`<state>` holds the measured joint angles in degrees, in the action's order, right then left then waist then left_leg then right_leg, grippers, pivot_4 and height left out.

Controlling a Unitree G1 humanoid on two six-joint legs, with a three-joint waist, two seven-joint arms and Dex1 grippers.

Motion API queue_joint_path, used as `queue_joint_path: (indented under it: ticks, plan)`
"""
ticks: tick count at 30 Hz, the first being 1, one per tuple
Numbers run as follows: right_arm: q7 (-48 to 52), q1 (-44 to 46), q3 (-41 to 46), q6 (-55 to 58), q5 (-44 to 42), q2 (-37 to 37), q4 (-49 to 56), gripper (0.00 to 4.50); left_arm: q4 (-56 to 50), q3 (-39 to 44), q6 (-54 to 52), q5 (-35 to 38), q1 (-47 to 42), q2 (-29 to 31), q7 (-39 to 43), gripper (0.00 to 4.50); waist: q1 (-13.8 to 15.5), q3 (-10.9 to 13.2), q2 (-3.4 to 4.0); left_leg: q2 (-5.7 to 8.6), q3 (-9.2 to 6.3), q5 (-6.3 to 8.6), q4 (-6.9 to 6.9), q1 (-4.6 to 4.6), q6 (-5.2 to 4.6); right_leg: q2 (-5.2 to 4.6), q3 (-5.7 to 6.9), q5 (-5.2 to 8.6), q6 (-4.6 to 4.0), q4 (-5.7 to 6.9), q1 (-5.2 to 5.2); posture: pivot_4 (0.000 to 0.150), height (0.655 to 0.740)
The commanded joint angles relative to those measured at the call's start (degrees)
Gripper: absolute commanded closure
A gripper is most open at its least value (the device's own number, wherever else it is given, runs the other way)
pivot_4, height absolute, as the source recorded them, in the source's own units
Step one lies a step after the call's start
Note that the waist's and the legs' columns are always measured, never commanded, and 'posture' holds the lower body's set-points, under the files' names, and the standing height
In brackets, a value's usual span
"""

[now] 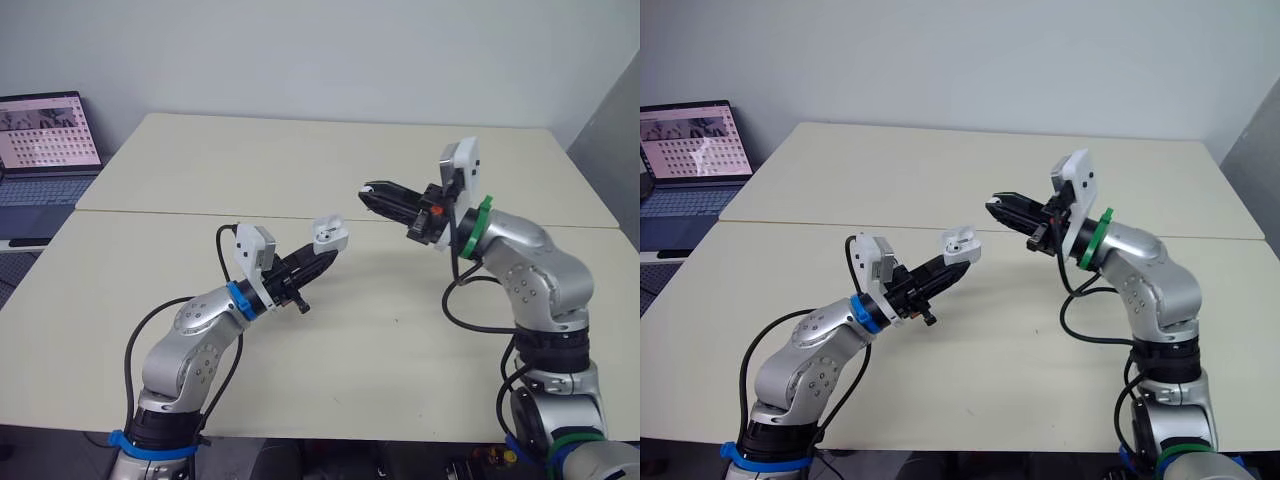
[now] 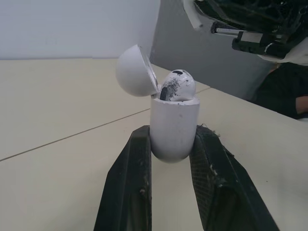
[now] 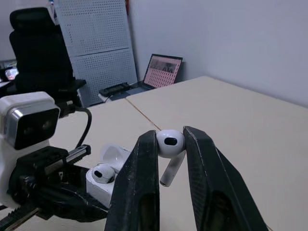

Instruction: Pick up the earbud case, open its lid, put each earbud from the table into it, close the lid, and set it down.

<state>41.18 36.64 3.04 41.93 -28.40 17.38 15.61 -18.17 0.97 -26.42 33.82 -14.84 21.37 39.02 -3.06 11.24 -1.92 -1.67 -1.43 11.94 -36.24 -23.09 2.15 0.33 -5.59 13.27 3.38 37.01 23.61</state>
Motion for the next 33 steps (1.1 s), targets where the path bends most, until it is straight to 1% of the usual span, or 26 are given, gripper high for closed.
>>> queue_joint_path:
  ticks: [1,10,17,26,33]
  plan:
    - [-2.6,-0.5,-0.9,-2.1,-0.6,-1.5,2.9,4.09,-1.6,1.3,-0.6,1.9,-2.2,0.5,0.6,3.78,-0.1,0.0,0.0,0.0,0.02,0.0,0.0,0.0,0.0,0.0,-0.02,0.0,0.0,0.01,0.01,0.15,0.74]
    - [-5.4,-1.4,-3.3,-4.4,-1.2,-3.9,4.4,4.09,-1.0,1.1,-0.7,1.8,-3.5,0.1,0.4,3.78,-0.3,0.0,0.0,-0.05,0.02,0.0,0.11,0.07,0.0,0.05,-0.03,0.01,-0.03,0.06,0.03,0.15,0.74]
    - [-5.6,-2.4,-4.8,-4.5,-1.2,-4.1,5.3,4.09,-0.6,0.9,-0.3,1.3,-3.7,-0.2,0.1,3.78,-0.2,0.0,0.0,-0.05,0.02,0.0,0.13,0.06,0.0,0.05,-0.02,0.02,-0.04,0.05,0.05,0.15,0.74]
    - [-7.0,-2.7,-7.4,-7.5,2.7,-3.6,2.4,4.09,-0.9,0.6,-0.4,1.5,-4.1,-0.6,0.2,3.78,-0.2,0.0,0.0,-0.05,0.02,0.0,0.13,0.05,0.0,0.05,-0.02,0.03,-0.05,0.04,0.07,0.15,0.74]
    - [-6.9,-3.7,-8.3,-9.2,4.1,-2.9,2.1,4.09,-1.2,0.8,-0.3,1.7,-4.0,-0.7,0.3,3.78,-0.2,0.0,0.0,-0.05,0.02,0.0,0.16,0.04,0.0,0.05,-0.02,0.03,-0.06,0.03,0.08,0.15,0.74]
